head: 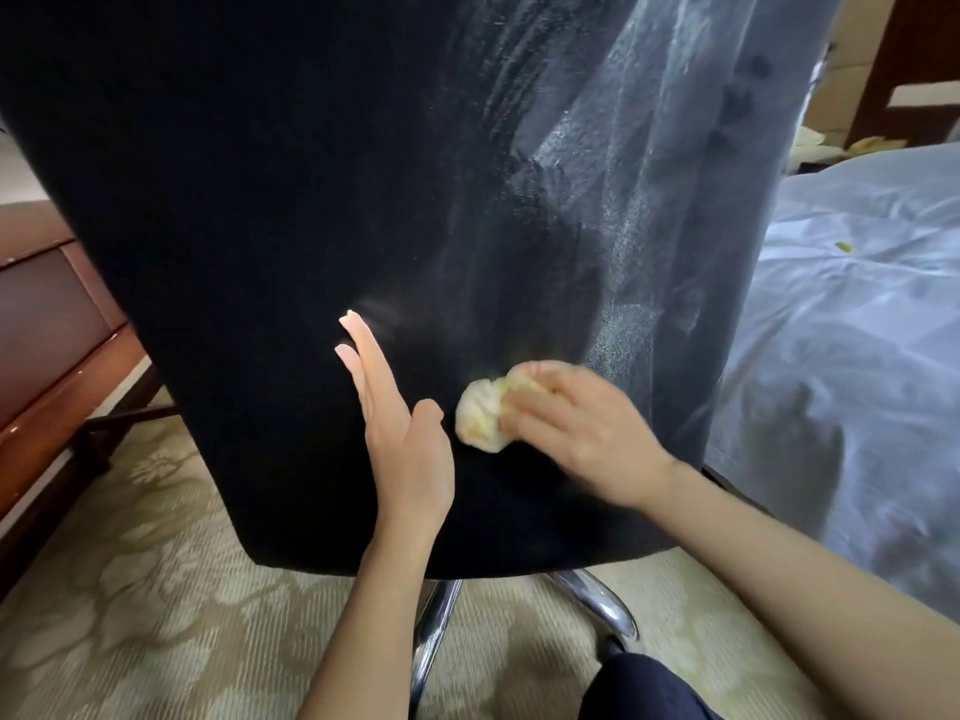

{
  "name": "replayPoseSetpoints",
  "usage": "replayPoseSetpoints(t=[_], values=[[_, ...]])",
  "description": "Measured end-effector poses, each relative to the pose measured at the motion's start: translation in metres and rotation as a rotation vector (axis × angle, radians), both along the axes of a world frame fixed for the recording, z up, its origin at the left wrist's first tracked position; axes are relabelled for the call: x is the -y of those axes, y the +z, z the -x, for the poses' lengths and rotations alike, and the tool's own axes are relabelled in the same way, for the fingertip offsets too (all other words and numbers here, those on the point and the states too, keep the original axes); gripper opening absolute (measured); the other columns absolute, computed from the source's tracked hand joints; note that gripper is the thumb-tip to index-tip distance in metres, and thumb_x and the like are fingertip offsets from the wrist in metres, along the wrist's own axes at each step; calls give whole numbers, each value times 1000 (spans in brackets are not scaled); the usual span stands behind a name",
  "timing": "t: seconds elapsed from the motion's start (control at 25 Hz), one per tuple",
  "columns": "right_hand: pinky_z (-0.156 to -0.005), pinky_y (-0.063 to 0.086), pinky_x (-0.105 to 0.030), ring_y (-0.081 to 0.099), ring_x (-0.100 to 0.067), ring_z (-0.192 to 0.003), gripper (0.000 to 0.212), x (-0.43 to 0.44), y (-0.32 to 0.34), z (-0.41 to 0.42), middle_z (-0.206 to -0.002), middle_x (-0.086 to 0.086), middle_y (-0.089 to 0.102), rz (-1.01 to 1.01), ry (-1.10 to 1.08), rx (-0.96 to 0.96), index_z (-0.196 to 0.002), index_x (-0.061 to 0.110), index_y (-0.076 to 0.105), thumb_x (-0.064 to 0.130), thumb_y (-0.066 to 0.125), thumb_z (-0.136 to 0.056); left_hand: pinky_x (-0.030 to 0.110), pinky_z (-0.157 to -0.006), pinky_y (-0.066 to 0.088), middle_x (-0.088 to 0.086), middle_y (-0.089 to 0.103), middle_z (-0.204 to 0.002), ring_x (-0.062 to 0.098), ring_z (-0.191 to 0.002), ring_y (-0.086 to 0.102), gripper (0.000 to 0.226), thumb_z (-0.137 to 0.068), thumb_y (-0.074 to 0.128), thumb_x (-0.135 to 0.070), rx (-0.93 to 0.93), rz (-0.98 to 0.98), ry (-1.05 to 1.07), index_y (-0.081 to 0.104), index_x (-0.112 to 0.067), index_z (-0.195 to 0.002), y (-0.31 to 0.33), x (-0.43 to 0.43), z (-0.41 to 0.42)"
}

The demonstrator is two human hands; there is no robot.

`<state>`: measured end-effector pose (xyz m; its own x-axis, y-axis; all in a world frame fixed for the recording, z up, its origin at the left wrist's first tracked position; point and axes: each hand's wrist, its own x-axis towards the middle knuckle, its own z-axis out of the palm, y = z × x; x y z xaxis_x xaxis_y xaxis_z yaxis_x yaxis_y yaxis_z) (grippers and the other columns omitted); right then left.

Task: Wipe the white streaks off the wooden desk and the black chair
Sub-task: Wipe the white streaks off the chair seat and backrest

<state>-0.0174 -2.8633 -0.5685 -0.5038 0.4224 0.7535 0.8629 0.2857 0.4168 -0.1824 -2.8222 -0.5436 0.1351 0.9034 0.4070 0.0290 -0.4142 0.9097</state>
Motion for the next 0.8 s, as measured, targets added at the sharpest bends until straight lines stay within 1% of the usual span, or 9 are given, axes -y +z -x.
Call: replayPoseSetpoints(t=[0.04,0.12,0.24,0.36,0.48,0.56,0.64,0.72,0.8], values=[[-79,49,-41,61,-34,-93,26,-3,21,0,-93,-11,66,-49,17,-54,-90,3,69,1,43,-96,24,-113,1,-21,-14,-156,-16,-132,-15,96,-83,30,13,7,8,-6,-7,-48,-146,1,1,0],[-75,47,-38,56,-31,-92,25,-12,67,3,-96,-13,67,-232,21,-158,-93,1,70,-3,45,-91,22,-112,0,-22,-15,-155,-11,-137,-16,96,-83,31,13,7,10,-17,-8,-48,-146,2,3,0],[-74,42,-32,46,-26,-86,31,-23,119,15,-96,-11,67,-424,-8,-330,-92,1,70,-12,52,-69,36,-119,-4,-43,-17,-136,-2,-142,-16,97,-82,31,13,-30,-12,-23,-10,-47,-146,-1,0,1],[-76,44,-33,49,-27,-90,32,-30,127,34,-97,-9,67,-449,-21,-414,-92,2,70,-13,55,-67,38,-119,-11,-53,-15,-125,-15,-134,-21,101,-77,32,15,-66,-33,-1,-12,-47,-144,-5,-4,2],[-80,45,-39,56,-33,-93,29,-35,101,45,-97,-10,67,-336,-18,-288,-92,4,69,-9,53,-73,32,-117,-15,-47,-13,-131,-21,-129,-21,102,-75,31,16,-27,-26,28,-11,-51,-140,-1,-3,-3],[-80,45,-42,57,-33,-95,22,-36,73,52,-95,-8,66,-173,-34,-173,-90,7,68,-2,51,-80,30,-117,-15,-34,-11,-145,-16,-134,-18,98,-78,31,14,21,11,35,-8,-49,-142,3,-2,-5],[-80,44,-41,56,-31,-95,21,-34,39,55,-96,-6,64,-24,-60,-78,-90,10,66,6,46,-86,28,-116,-14,-20,-8,-156,-15,-136,-14,88,-84,32,5,57,26,34,-5,-50,-143,5,0,-2],[-79,42,-37,50,-28,-93,20,-27,2,50,-95,-3,62,78,-85,17,-92,13,64,12,44,-89,33,-118,-12,-18,-4,-158,-10,-139,-11,85,-87,34,1,62,20,44,-2,-50,-144,5,2,2],[-77,41,-34,45,-23,-89,18,-15,-36,34,-90,0,61,145,-100,143,-89,16,62,14,45,-90,38,-119,-9,-20,-3,-157,-7,-141,-10,90,-83,34,9,19,7,55,-1,-45,-147,6,3,4]])
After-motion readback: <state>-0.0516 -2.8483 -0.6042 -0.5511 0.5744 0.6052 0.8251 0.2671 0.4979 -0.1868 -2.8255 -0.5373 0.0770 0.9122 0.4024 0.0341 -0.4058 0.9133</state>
